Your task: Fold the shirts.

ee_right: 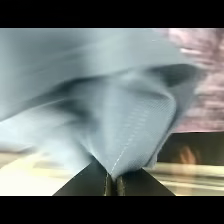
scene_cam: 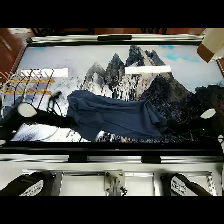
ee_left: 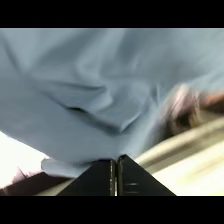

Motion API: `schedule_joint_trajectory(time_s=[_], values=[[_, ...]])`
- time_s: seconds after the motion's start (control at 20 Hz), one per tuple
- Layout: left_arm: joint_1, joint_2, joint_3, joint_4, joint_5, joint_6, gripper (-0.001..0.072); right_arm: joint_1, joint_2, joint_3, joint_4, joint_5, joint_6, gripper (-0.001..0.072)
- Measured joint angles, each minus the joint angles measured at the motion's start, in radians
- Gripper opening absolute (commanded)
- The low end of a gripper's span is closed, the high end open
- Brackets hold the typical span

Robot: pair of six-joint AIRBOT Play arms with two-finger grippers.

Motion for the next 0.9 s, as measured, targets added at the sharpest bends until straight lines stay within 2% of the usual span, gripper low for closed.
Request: schedule_joint_trajectory(time_s=[0.2, 0.3, 0.45, 0.65, 0.9], values=[[0.087, 0.145, 0.481, 0.104, -0.005, 0.011, 0.0039, 0.002, 0.278, 0.33, 0.101, 0.05, -0.075, 0.0069], [0.15, 0.183, 0.76, 0.153, -0.004, 0.016, 0.0039, 0.003, 0.413, 0.499, 0.095, -0.044, -0.076, 0.0069], [0.23, 0.217, 1.068, 0.198, 0.002, 0.003, 0.0039, 0.004, 0.578, 0.684, 0.04, -0.185, -0.003, 0.0069], [0.269, 0.262, 1.215, 0.223, 0.055, -0.043, 0.0039, 0.004, 0.681, 0.791, -0.002, -0.283, 0.055, 0.0069], [0.281, 0.291, 1.242, 0.23, 0.093, -0.056, 0.0039, 0.004, 0.695, 0.828, -0.025, -0.323, 0.077, 0.0069]])
